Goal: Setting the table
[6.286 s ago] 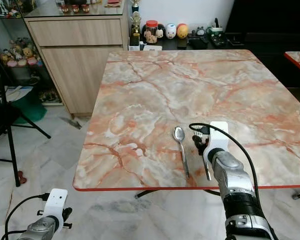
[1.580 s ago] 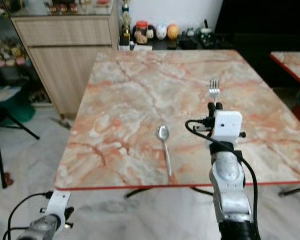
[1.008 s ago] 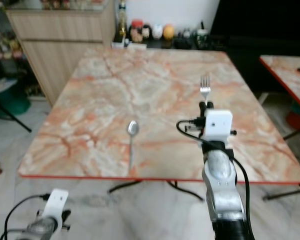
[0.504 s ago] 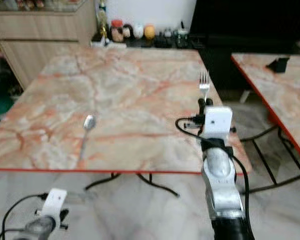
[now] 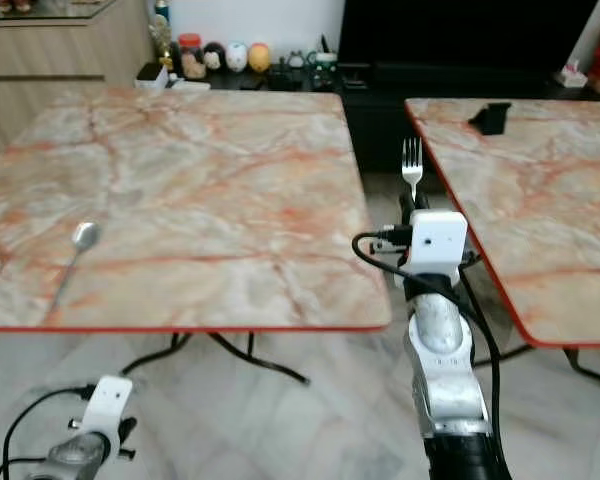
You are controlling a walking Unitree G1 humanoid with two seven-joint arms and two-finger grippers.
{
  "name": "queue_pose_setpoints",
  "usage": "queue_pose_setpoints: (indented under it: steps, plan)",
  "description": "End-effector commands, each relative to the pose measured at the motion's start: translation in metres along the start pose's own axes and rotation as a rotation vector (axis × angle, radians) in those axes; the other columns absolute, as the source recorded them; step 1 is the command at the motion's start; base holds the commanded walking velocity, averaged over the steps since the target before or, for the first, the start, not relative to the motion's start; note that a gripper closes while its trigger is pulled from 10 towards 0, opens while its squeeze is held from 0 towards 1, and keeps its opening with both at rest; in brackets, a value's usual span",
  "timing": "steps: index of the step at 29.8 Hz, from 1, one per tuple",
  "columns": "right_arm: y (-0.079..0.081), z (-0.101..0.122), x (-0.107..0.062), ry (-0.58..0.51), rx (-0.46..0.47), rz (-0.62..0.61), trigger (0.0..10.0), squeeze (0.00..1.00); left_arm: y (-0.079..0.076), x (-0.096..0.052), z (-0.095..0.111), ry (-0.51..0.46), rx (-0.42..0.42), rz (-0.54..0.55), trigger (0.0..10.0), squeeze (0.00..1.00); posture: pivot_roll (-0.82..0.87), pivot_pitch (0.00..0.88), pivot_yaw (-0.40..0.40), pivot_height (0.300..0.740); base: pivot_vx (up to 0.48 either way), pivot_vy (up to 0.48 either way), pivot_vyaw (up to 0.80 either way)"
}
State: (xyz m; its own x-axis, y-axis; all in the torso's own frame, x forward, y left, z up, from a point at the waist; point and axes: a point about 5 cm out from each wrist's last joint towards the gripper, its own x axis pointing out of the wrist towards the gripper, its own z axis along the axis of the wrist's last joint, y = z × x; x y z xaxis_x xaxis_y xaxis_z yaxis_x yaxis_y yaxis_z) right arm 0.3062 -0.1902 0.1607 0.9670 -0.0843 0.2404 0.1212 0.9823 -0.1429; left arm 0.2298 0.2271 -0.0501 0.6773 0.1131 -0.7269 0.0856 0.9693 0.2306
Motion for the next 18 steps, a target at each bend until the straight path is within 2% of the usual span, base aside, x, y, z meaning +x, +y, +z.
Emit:
queue_pose_setpoints:
  steps: [1,18]
  plan:
    - [-0.001,0.0075,0.0028,-0.032,0.005,-0.006,10.0,0.0,0.0002,-0.0002,-0.0016,0.009,0.016,-0.007,10.0,0.0,-0.01,0.0,-0.004,0.74,0.0,-0.412,0.0]
    - [-0.0004,0.0088,0.0028,-0.042,0.001,-0.001,10.0,0.0,-0.0003,-0.0003,-0.0019,0.009,0.036,-0.021,10.0,0.0,-0.01,0.0,-0.003,0.74,0.0,-0.415,0.0]
